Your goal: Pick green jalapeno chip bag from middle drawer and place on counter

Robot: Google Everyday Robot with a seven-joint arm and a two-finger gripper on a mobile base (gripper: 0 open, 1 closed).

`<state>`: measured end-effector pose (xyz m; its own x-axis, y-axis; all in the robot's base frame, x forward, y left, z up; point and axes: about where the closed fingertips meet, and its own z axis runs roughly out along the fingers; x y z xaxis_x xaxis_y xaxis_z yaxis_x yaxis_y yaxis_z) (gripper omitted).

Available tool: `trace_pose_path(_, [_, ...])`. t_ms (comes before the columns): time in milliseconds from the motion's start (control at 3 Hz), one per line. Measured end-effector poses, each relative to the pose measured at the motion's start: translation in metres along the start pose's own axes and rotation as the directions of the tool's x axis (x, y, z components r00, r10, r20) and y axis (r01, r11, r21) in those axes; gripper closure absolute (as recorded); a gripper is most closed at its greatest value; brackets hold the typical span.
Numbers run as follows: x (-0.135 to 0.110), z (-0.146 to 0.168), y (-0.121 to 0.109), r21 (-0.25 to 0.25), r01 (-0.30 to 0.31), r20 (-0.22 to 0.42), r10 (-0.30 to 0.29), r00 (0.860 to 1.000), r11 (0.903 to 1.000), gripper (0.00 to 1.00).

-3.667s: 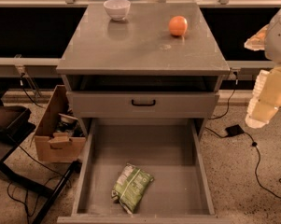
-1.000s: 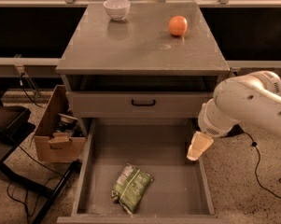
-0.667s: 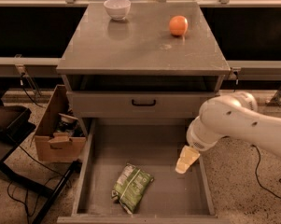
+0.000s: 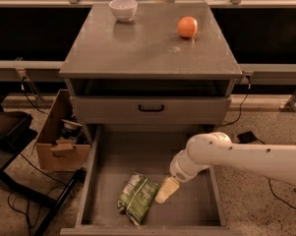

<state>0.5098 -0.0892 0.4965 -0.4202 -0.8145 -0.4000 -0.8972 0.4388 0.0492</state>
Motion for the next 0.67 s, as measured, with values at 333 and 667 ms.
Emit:
trace_pose_path(333, [-0.035,0.054,0.025,-0.099,0.006,0.105,0.004,0.994,0.9950,0.00])
trace_pose_path(667, [-0.070,0.088,0.048,-0.176,0.045,0.179,-0.013,0.984,0.9834,0.00])
